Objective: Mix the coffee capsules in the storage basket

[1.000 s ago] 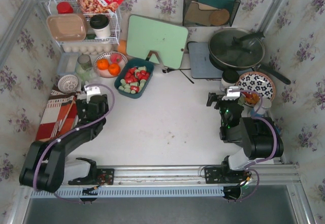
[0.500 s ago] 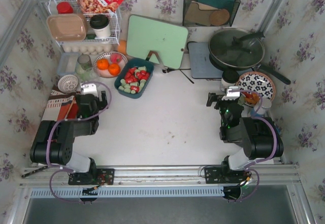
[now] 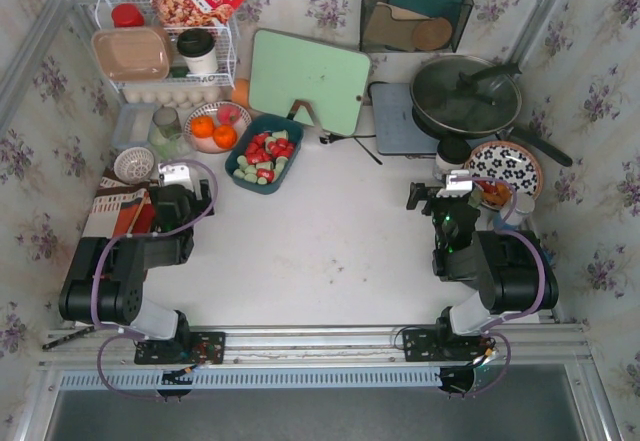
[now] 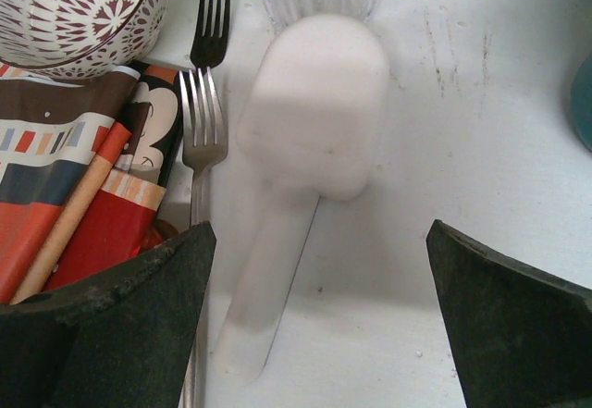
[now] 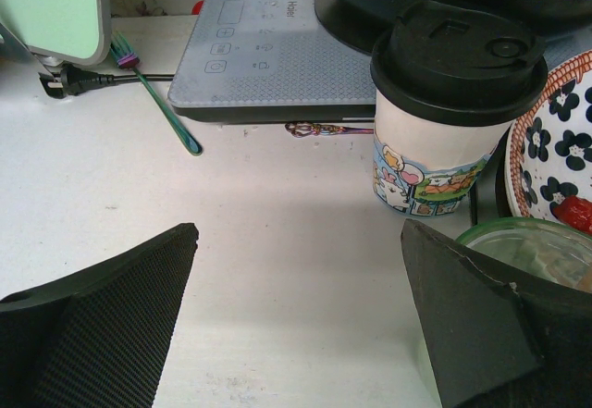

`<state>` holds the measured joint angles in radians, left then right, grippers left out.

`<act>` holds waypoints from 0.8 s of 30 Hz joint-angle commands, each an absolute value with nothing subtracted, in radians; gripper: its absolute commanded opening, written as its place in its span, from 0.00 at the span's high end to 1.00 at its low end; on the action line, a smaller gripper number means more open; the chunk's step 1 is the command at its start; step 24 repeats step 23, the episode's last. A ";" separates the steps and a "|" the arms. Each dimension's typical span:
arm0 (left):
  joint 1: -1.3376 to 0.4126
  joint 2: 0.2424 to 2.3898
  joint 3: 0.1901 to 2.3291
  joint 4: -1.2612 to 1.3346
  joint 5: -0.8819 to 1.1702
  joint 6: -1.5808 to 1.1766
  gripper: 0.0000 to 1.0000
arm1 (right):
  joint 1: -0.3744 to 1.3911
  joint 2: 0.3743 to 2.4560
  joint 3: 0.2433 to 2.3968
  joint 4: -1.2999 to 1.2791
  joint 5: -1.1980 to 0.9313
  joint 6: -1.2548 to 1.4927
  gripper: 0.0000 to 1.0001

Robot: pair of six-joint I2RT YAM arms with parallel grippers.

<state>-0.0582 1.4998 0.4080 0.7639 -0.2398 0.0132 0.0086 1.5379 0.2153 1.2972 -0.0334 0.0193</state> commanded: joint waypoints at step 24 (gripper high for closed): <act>-0.057 1.500 0.413 0.777 -0.235 0.004 0.00 | 0.022 1.541 0.220 1.285 -0.027 0.002 0.00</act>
